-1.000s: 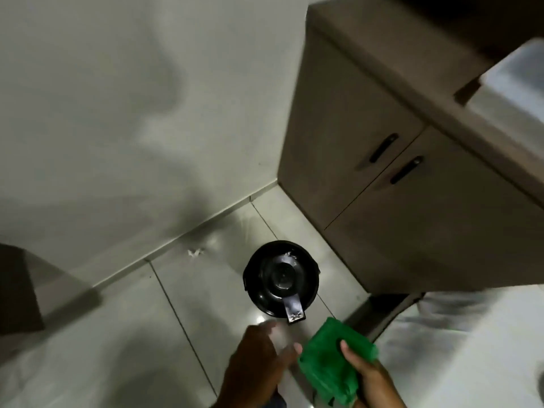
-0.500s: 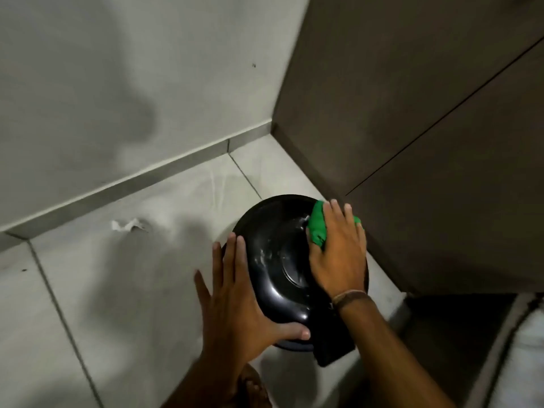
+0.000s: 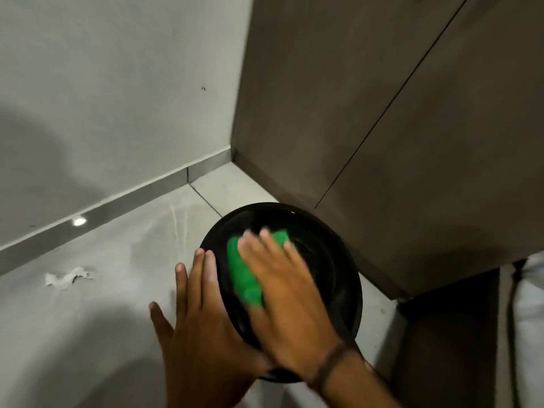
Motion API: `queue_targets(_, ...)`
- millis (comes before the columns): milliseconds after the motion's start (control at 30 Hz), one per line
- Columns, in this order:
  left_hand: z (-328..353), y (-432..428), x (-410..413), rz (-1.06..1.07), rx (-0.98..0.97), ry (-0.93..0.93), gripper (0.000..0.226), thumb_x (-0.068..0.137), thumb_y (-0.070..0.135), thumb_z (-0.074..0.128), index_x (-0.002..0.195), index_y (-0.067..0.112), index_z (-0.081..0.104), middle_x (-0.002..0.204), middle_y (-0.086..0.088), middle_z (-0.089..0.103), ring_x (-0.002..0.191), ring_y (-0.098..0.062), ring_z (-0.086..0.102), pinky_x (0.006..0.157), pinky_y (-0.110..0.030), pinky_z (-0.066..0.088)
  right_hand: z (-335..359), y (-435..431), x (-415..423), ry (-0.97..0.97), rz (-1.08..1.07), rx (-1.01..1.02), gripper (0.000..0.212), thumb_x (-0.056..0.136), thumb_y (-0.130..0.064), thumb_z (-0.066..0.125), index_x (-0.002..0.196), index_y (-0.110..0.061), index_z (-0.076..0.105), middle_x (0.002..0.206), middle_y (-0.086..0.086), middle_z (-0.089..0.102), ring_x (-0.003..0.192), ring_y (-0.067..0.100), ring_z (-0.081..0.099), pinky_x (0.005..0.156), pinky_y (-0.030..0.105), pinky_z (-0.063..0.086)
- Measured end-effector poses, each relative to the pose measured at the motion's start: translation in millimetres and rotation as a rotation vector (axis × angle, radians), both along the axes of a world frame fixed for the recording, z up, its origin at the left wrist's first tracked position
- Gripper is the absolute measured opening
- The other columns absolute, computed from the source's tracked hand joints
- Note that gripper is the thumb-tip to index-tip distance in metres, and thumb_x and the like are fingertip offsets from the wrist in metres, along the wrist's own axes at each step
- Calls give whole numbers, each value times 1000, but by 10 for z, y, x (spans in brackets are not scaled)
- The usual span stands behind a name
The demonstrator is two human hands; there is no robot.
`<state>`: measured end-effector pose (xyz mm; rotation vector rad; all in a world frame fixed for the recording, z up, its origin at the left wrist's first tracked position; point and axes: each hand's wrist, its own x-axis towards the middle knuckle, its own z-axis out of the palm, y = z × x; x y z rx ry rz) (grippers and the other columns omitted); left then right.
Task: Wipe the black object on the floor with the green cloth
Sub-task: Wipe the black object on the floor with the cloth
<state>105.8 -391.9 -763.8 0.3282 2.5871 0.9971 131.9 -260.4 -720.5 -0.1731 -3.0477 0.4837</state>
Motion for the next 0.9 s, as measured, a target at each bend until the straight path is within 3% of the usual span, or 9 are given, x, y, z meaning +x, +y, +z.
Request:
queue_targets(33,7,3,-2,6,0,17,153,41,83,57,165,40,-23,156,39,-47,161,-6,-29,132,-71,8,-37,-51,279,8,63,-28,85,80,-31,53,162,-27,30,172,-10,28,161,12,18,129,34,9)
queue_targets(100,81,9,-10,5,17,-46,171,28,94,67,163,43,-23,159,40,-40,164,-8,-24,132,-71,6,-27,181,674,15,1,-47,88,76,-27,55,161,-32,34,171,-17,28,160,11,22,127,35,16)
queue_targets(200,110,15,-30,-1,15,-111,193,0,113,58,161,45,-24,173,30,-25,165,-11,-20,130,-72,3,128,558,232,43,-267,-13,72,94,-16,54,161,-29,33,170,-17,22,162,12,14,132,34,8)
queue_targets(267,82,5,-26,-4,18,-89,190,7,111,62,162,43,-23,174,28,-25,165,-11,-21,130,-72,3,172,317,-65,5,-206,-21,76,93,-17,55,163,-24,28,173,-10,21,163,13,9,132,37,4)
queue_targets(367,43,20,-5,-3,0,-30,170,26,89,68,161,44,-24,175,26,-24,166,-12,-20,130,-74,9,3,-8,441,3,-6,-73,86,75,-24,54,160,-24,36,169,-10,34,160,11,21,129,37,12)
queue_targets(467,84,17,5,-5,25,-74,189,6,105,68,161,46,-22,173,29,-23,166,-11,-19,130,-73,6,32,358,761,49,-235,-81,81,76,-13,57,155,-29,46,166,-17,37,158,9,29,128,36,21)
queue_targets(567,119,20,-2,-4,44,-104,194,-2,112,58,162,45,-22,174,28,-22,166,-12,-18,130,-73,6,157,515,323,35,-404,-21,64,83,-11,62,144,-28,58,153,-8,49,141,20,47,118,38,37)
queue_targets(667,154,16,-25,-11,38,-127,195,-1,112,58,162,42,-24,176,23,-22,166,-16,-19,130,-73,5,188,288,-104,-27,-325,121,59,79,-23,62,137,-31,59,131,-5,48,117,22,46,98,37,43)
queue_targets(900,124,-8,51,-1,42,-30,184,15,114,59,167,38,-15,180,19,-9,169,-25,-9,126,-79,14,277,196,356,-127,-497,251,42,88,-33,56,130,-32,58,128,-6,54,109,22,48,90,36,43)
